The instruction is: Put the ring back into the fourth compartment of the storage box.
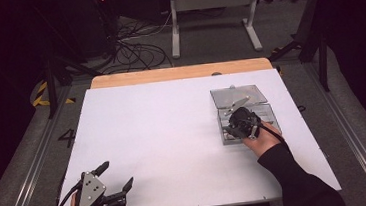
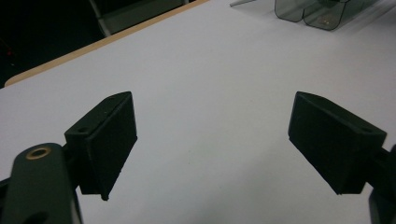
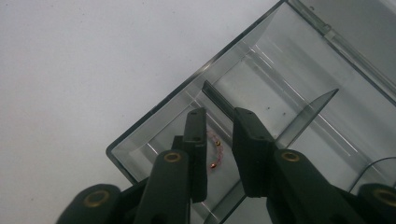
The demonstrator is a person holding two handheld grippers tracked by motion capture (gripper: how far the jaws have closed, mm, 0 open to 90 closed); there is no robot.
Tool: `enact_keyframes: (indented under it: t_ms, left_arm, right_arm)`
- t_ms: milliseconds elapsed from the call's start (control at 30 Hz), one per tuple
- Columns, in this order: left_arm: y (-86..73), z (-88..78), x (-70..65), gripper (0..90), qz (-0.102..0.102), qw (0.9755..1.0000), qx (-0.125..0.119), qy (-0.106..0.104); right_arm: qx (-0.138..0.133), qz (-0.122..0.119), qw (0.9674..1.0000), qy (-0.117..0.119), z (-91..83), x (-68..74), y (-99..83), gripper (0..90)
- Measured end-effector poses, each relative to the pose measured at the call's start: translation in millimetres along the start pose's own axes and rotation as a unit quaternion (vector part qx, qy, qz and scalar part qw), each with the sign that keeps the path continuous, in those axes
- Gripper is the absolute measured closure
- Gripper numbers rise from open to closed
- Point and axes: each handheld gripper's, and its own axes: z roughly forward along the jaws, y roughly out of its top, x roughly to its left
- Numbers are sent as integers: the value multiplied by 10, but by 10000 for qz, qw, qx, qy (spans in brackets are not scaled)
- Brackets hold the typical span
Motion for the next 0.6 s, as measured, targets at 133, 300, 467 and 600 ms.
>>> enact_keyframes:
  t_ms: [133,300,467,600]
  left_arm:
    - [1,0,3,162,2,10000,-11,11]
    - [2,0,2,162,-4,10000,-15,7]
    - [2,3,-2,162,-4,10000,-6,-11]
    - [4,6,0,162,-15,10000,-9,-26]
  right_arm:
    - [-39,15,10000,-28,-20,-11,-1,713]
    - [-206,78,9998,-17,-90,-23,-3,607]
    - [-498,120,9987,23,-188,-34,0,451]
    - [-761,161,9968,196,-289,-35,-5,310]
